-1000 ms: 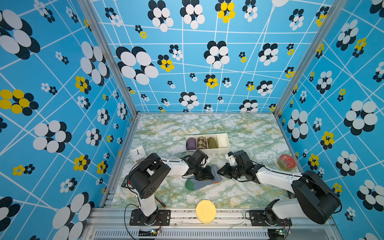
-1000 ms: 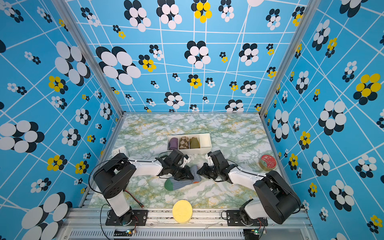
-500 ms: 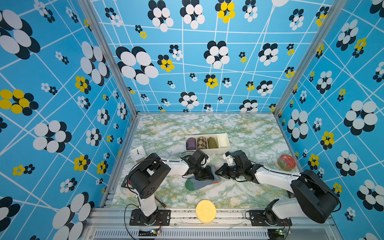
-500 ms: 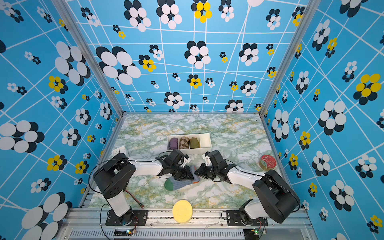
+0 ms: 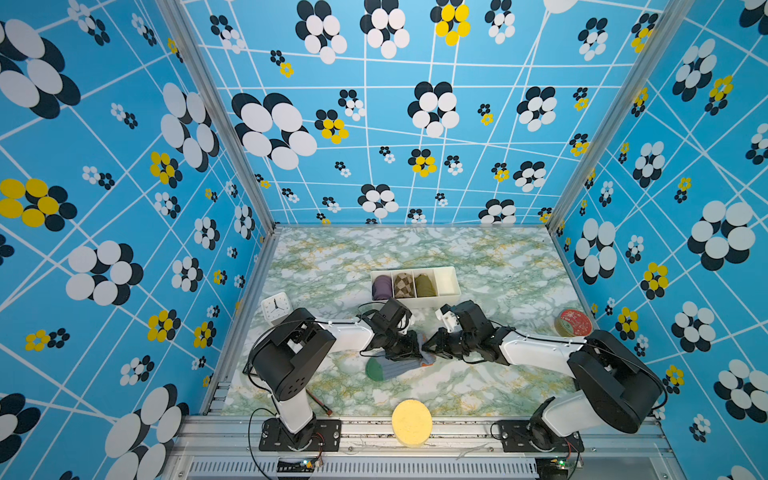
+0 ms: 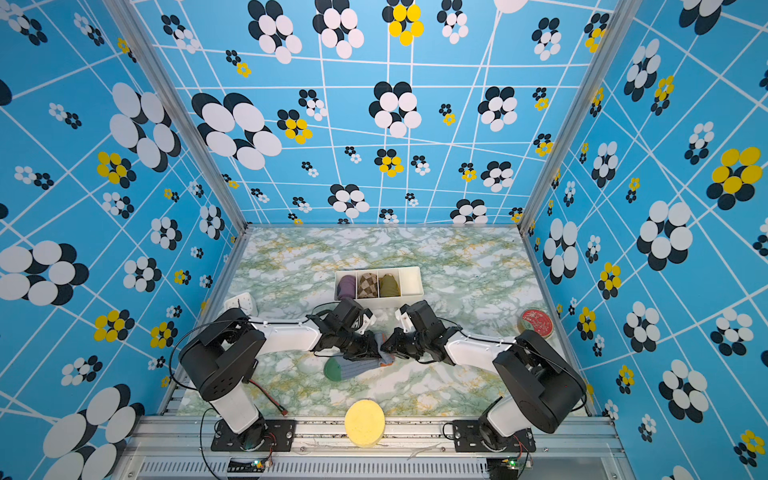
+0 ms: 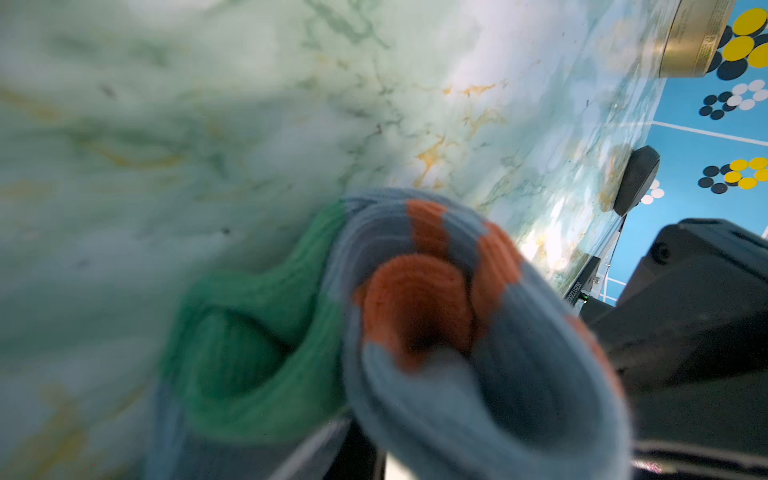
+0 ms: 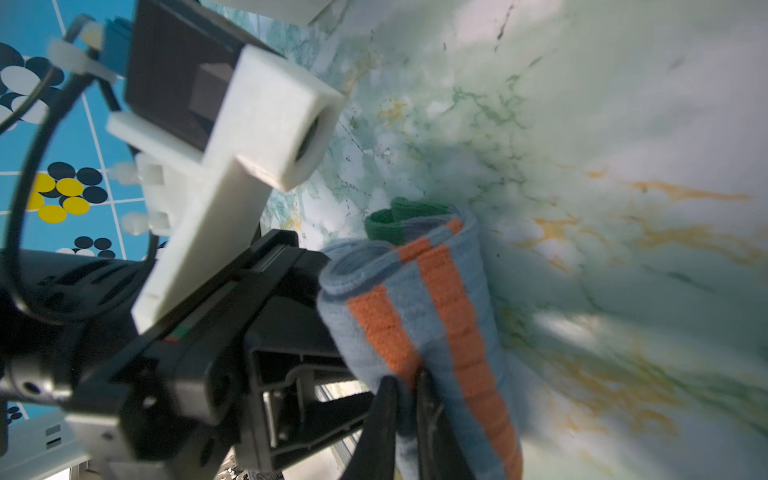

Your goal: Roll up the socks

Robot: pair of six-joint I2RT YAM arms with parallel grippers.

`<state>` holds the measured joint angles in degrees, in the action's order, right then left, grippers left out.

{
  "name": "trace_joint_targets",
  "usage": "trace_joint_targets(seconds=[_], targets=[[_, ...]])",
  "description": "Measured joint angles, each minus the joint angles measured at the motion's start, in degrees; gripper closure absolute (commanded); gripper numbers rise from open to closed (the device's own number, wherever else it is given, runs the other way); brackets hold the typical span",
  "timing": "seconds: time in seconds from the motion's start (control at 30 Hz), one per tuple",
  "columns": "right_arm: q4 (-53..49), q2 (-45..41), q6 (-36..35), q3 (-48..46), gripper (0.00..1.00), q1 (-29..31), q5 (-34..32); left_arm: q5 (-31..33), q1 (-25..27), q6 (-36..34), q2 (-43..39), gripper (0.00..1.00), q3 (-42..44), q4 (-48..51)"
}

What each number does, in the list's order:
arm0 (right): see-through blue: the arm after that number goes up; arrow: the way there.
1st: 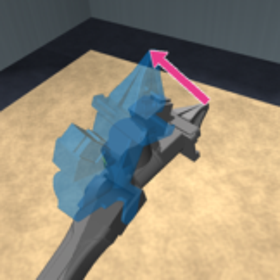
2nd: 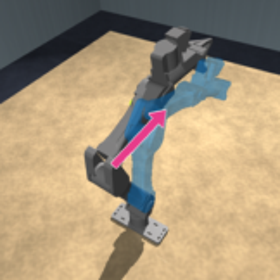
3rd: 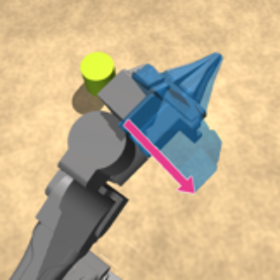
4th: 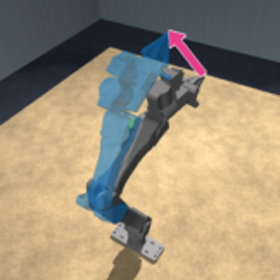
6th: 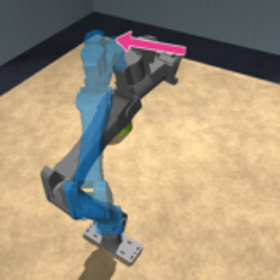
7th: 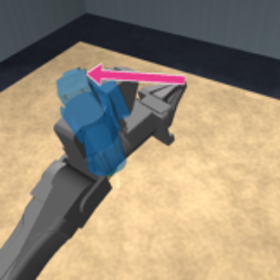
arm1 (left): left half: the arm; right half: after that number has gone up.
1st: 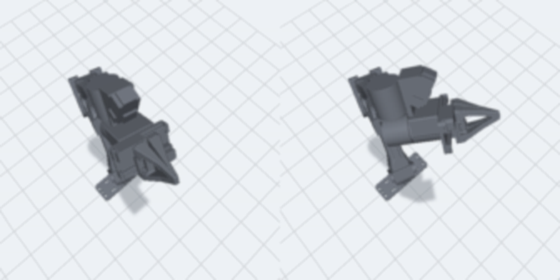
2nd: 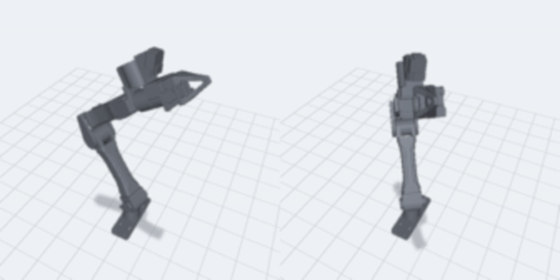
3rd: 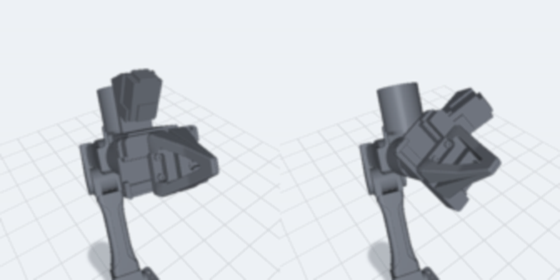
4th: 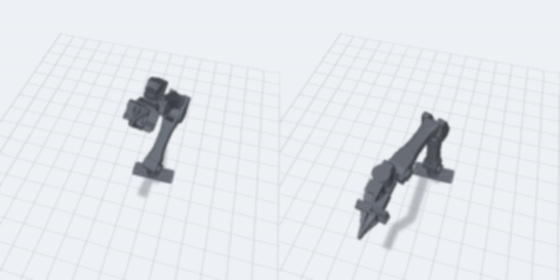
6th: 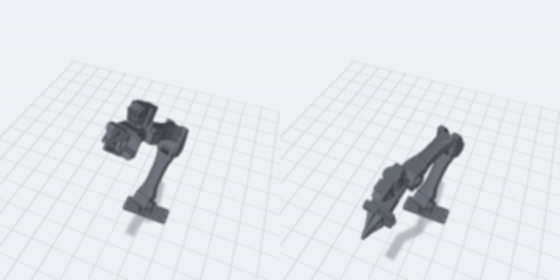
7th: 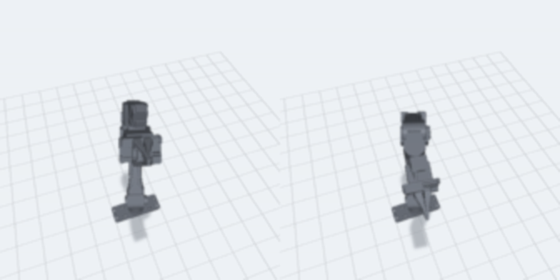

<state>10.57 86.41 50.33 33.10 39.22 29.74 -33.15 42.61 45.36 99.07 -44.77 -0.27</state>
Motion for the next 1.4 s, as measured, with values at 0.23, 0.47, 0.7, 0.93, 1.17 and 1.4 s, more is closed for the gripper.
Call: trace_joint_targets(seconds=[0.23, 0.47, 0.7, 0.93, 1.17, 1.4], targets=[[-4.46, 1.25, -1.09, 2.49, 0.87, 1.16, -2.56, 2.8, -0.02, -2.23, -2.14, 0.78, 0.02, 3.91], [-8.39, 1.51, -2.16, 3.8, 0.87, 2.19, -4.59, 5.4, 0.0, -4.76, -3.69, 0.76, -0.81, 8.11], [-10.4, 1.51, -2.84, 3.93, 0.87, 2.38, -5.64, 7.58, 0.0, -6.43, -5.97, 0.75, -1.2, 11.61], [-10.84, 1.51, -3.02, 4.15, 0.87, 2.38, -5.9, 10.12, -0.02, -8.83, -10.19, 0.75, -3.74, 15.93], [-11.63, 1.05, -3.17, 4.2, 0.87, 2.38, -6.38, 11.19, -0.28, -9.42, -10.91, 0.8, -4.04, 17.0], [-12.04, -1.22, -3.21, 4.35, 0.87, 2.38, -6.75, 11.34, -0.35, -9.4, -10.91, 0.98, -4.0, 17.03]])
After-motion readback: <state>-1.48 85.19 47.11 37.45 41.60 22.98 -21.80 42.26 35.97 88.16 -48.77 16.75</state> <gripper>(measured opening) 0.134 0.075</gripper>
